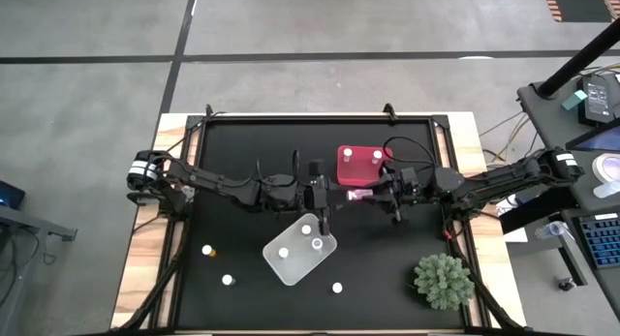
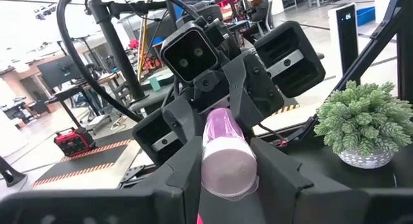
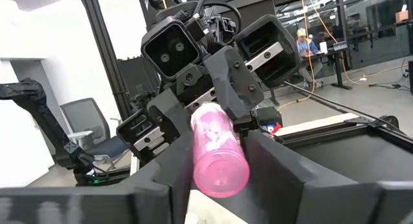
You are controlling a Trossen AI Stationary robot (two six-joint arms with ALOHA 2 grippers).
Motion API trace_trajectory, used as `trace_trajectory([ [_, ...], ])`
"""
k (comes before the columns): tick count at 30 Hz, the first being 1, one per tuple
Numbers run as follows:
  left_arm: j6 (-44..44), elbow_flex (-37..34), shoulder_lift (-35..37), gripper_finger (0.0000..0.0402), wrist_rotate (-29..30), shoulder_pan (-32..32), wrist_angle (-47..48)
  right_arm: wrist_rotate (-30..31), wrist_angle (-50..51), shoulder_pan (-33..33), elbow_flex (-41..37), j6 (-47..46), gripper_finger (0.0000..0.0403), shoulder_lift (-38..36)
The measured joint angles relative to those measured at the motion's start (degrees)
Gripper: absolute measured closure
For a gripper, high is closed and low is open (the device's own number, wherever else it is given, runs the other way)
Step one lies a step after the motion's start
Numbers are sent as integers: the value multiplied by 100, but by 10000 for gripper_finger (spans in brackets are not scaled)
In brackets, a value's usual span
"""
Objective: Pick and place medicine bottles into bin by pill shape (circle, oval)
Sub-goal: Put the purple tablet bottle into the red bin
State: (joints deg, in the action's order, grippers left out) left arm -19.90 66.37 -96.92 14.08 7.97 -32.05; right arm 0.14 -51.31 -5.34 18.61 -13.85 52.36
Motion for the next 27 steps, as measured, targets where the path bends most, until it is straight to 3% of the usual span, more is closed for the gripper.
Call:
trace_trajectory([
  [6, 10, 67, 7, 302, 257, 6, 252, 9, 52, 13, 0, 17, 206, -170],
  [11, 120, 477, 33, 303, 480, -8, 1425, 7, 621, 50, 96, 51, 176, -585],
  [18, 511, 1269, 33, 306, 482, -244, 3408, 369, 2781, 98, 1024, 412, 170, -1008],
  [27, 1067, 2096, -27, 307, 455, -679, 5048, 878, 5309, 101, 2273, 884, 176, -1200],
])
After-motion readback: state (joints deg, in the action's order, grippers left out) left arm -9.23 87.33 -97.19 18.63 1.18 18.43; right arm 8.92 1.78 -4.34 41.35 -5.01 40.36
